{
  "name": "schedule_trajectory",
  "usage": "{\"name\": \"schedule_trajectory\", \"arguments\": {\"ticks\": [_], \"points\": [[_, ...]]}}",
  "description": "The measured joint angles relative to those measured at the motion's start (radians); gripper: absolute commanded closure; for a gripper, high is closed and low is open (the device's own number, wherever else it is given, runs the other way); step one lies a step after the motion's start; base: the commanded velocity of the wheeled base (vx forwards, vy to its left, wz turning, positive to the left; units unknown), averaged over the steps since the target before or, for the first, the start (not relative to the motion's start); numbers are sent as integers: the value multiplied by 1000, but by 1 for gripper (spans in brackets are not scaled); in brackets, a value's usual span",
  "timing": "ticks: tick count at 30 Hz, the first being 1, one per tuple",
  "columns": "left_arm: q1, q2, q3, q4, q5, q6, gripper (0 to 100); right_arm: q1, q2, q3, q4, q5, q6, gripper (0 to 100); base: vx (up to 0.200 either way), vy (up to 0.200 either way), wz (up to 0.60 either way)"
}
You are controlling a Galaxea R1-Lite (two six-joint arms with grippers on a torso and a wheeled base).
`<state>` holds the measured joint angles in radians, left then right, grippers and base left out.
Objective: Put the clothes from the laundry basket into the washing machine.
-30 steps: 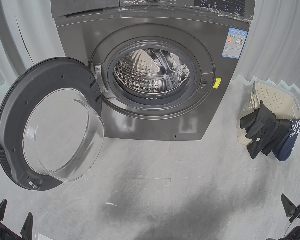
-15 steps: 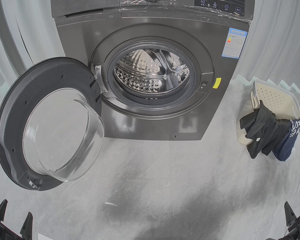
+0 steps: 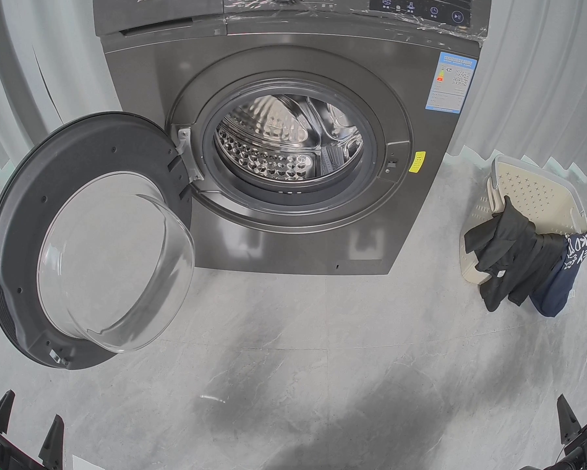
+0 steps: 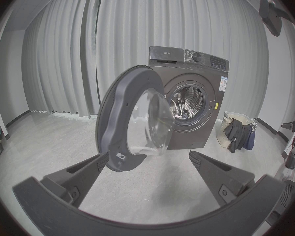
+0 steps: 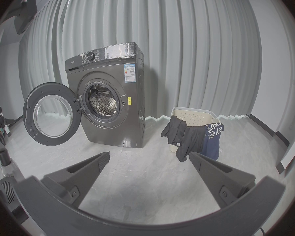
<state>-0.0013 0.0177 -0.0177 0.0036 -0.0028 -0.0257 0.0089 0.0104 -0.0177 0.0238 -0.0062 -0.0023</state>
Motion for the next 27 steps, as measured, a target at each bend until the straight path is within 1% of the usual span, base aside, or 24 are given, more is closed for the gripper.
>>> {"name": "schedule_trajectory", "arguments": {"ticks": [4, 10, 25, 27], "points": [[-1, 0, 0, 1, -1, 3, 0, -2, 0, 0, 0, -3, 4, 0, 0, -200, 0], [-1, 0, 0, 1, -1, -2, 0, -2, 0, 0, -1, -3, 4, 0, 0, -200, 0], [-2, 0, 0, 1, 0, -3, 0, 0, 0, 0, -1, -1, 2, 0, 0, -200, 0], [-2, 0, 0, 0, 0, -4, 0, 0, 1, 0, 0, -1, 2, 0, 0, 0, 0]]}}
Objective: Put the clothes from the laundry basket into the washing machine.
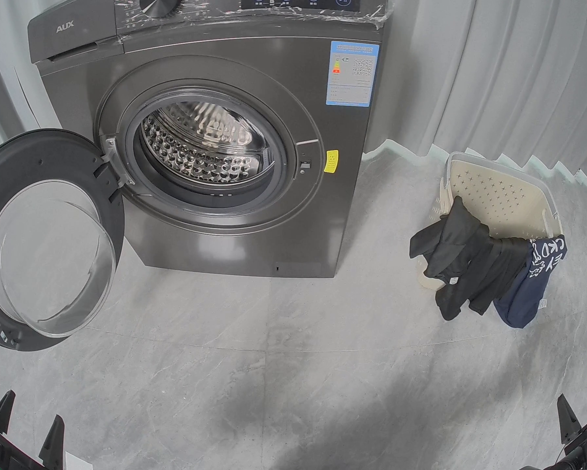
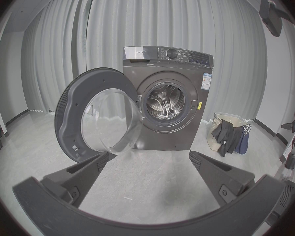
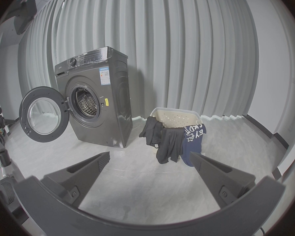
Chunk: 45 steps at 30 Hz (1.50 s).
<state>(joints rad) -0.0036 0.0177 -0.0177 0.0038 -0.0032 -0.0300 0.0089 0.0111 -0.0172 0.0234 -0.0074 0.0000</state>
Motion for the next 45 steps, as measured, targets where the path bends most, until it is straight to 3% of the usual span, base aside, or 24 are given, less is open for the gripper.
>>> {"name": "schedule_trajectory", "arguments": {"ticks": [16, 25, 45], "points": [[0, 0, 0, 2, 2, -5, 0, -1, 1, 0, 0, 0, 0, 0, 0, 0, 0], [1, 0, 0, 2, 3, -7, 0, 0, 2, 0, 0, 0, 0, 0, 0, 0, -400], [1, 0, 0, 2, 3, -7, 0, 0, 2, 0, 0, 0, 0, 0, 0, -200, 0]]}}
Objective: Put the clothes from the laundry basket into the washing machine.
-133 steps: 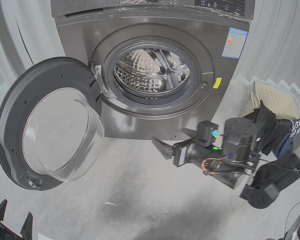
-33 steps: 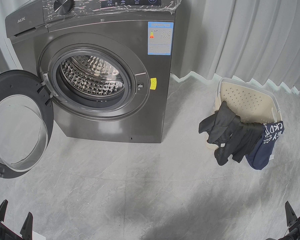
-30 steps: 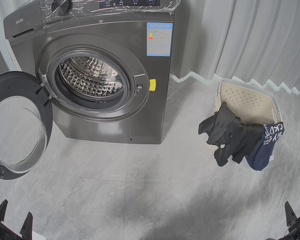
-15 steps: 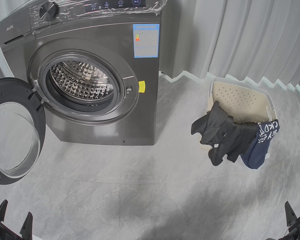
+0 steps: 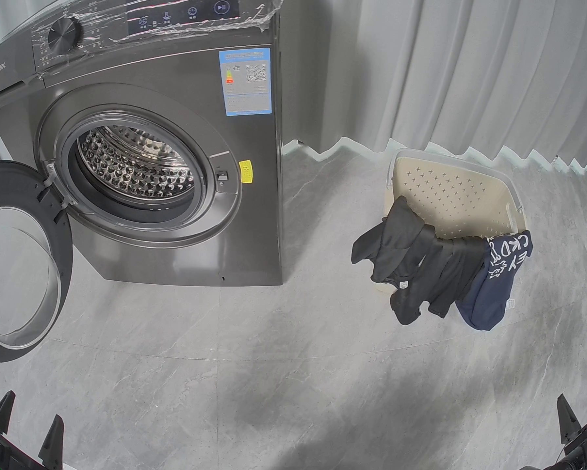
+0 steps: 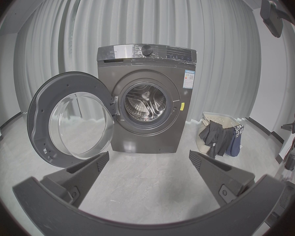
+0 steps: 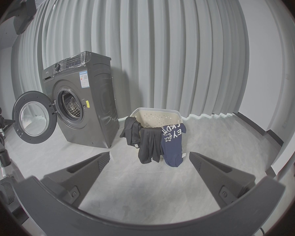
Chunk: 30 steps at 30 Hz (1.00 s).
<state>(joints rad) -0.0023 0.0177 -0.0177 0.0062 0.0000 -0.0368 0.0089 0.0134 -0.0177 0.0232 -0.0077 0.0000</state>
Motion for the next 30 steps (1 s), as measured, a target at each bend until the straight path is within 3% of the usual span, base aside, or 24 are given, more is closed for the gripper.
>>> {"name": "schedule_trajectory", "arguments": {"ticks": [4, 13, 30], "points": [[0, 0, 0, 0, 0, -1, 0, 0, 0, 0, 0, 0, 0, 0, 0, -200, 0], [0, 0, 0, 0, 0, -1, 0, 0, 1, 0, 0, 0, 0, 0, 0, 0, 0], [0, 0, 0, 0, 0, -1, 0, 0, 1, 0, 0, 0, 0, 0, 0, -200, 0]]}}
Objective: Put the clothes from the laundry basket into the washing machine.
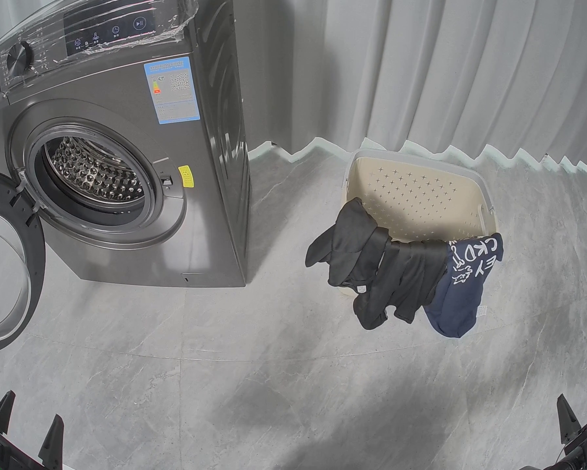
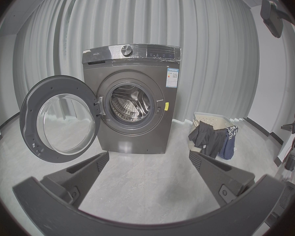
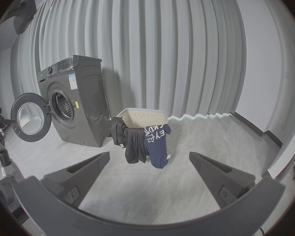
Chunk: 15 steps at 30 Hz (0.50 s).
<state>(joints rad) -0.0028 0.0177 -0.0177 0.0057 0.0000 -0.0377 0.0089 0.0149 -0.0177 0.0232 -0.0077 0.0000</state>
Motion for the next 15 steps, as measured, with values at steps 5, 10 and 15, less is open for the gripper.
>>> {"name": "schedule_trajectory", "arguments": {"ticks": [5, 10, 15], "points": [[0, 0, 0, 0, 0, 0, 0, 0, 0, 0, 0, 0, 0, 0, 0, -160, 0], [0, 0, 0, 0, 0, 0, 0, 0, 0, 0, 0, 0, 0, 0, 0, 0, 0], [0, 0, 0, 0, 0, 0, 0, 0, 0, 0, 0, 0, 0, 0, 0, -80, 0]]}}
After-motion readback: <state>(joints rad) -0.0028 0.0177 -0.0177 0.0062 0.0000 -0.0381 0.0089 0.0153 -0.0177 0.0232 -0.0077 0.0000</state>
